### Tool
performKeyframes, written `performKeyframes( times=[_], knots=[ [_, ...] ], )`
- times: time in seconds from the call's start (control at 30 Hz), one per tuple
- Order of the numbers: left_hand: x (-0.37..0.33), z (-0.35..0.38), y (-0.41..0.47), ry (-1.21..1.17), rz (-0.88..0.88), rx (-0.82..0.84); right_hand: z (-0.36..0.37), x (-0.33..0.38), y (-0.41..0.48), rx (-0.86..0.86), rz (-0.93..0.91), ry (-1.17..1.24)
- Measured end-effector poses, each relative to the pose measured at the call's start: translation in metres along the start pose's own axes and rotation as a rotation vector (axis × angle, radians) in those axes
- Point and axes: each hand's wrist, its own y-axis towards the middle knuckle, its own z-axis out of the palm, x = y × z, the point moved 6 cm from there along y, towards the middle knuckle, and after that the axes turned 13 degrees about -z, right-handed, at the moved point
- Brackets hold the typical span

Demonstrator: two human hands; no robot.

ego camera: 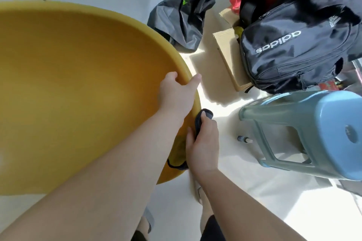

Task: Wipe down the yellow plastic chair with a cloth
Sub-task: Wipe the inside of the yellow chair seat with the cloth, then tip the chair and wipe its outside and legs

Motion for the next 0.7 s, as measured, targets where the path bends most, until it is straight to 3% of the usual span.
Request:
performKeyframes(
  times=[0.1,0.27,0.4,0.57,0.7],
  knots=[
    [0.001,0.002,-0.006,0.062,0.042,-0.177,-0.005,-0.005,-0.018,0.078,0.005,0.066],
    [-0.002,0.008,-0.015,0.212,0.081,-0.277,-0.032,-0.02,-0.009,0.234,-0.137,0.117],
    [-0.008,0.017,-0.018,0.38,0.104,-0.365,-0.075,-0.026,0.027,0.182,-0.276,0.095],
    [-0.007,0.028,-0.035,0.616,0.1,-0.41,-0.095,-0.007,0.067,0.323,-0.402,-0.031],
    [0.04,0.04,-0.07,0.633,0.15,-0.302,-0.094,0.013,0.079,0.386,-0.595,-0.183]
  ],
)
